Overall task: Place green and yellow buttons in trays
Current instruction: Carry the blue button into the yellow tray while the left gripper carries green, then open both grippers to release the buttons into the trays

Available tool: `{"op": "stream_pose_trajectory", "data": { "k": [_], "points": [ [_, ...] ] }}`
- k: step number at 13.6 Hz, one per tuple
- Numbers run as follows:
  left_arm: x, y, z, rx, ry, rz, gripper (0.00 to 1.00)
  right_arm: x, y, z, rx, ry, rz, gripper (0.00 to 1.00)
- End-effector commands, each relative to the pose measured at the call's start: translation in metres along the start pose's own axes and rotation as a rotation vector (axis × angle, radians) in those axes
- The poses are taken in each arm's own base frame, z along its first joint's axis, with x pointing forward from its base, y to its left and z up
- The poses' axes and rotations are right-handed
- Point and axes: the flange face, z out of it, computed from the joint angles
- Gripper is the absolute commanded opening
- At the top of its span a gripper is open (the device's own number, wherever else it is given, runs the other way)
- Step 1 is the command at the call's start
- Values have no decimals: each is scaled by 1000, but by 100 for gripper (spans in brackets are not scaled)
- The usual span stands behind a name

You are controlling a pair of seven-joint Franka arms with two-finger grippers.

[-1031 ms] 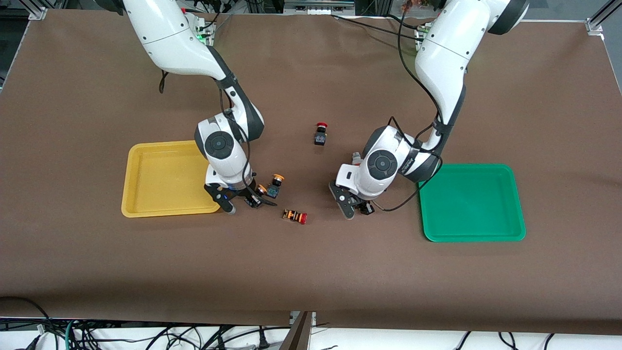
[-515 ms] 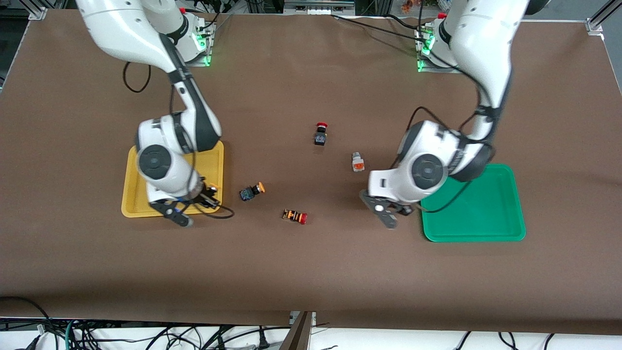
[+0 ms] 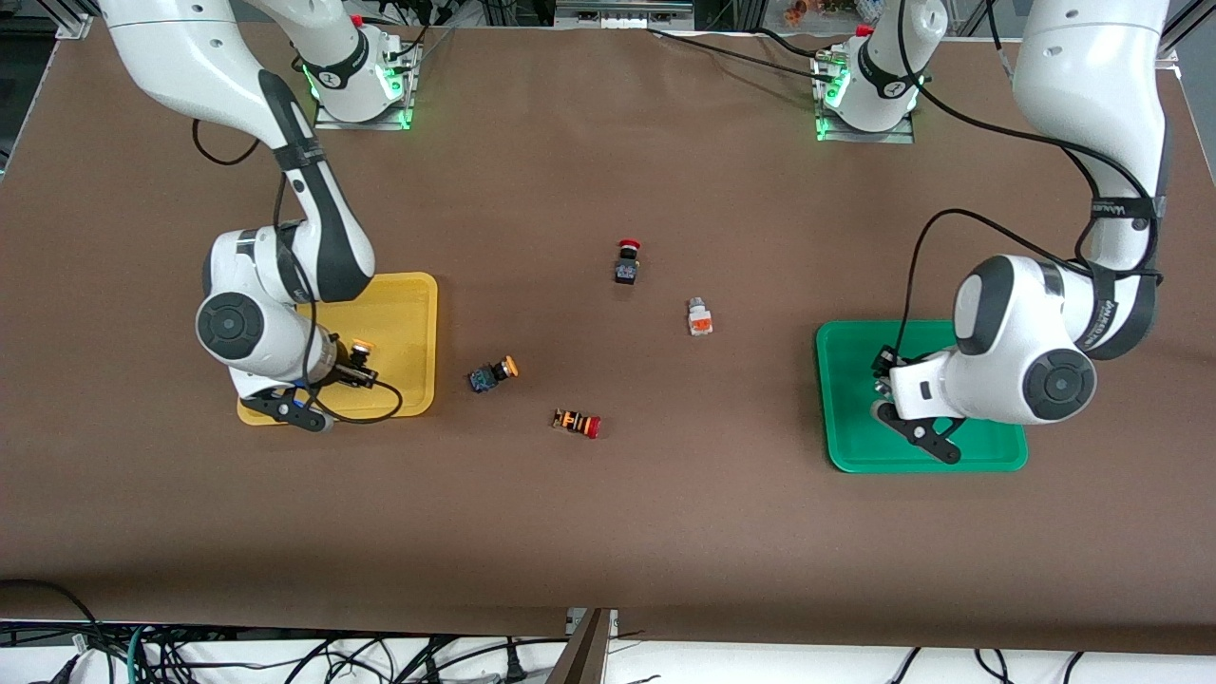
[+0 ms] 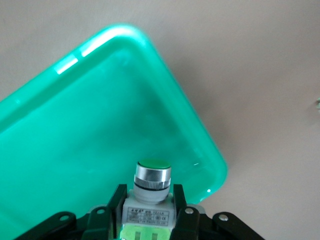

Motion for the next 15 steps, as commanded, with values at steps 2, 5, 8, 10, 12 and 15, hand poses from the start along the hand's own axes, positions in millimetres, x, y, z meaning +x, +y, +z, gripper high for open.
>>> {"op": "stream_pose_trajectory", "data": {
  "k": [2,5,8,10,12,15],
  "points": [
    [-9,-14,62,17,25,54,0,-21,40,-3,36,26,-14,99],
    [-12,-12,72,23,34,52,55,-22,35,-13,44,34,13,99],
    [-10,6,38,39,57,67,100,-36,-17,-30,87,76,178,99],
    [-10,28,8,7,61,-17,100,-50,-61,-30,136,126,302,99],
    [-1,67,-5,-41,61,-191,100,-61,-90,-18,175,155,373,99],
    [21,127,0,-78,50,-480,100,-80,-137,-6,228,175,467,99]
  ]
}}
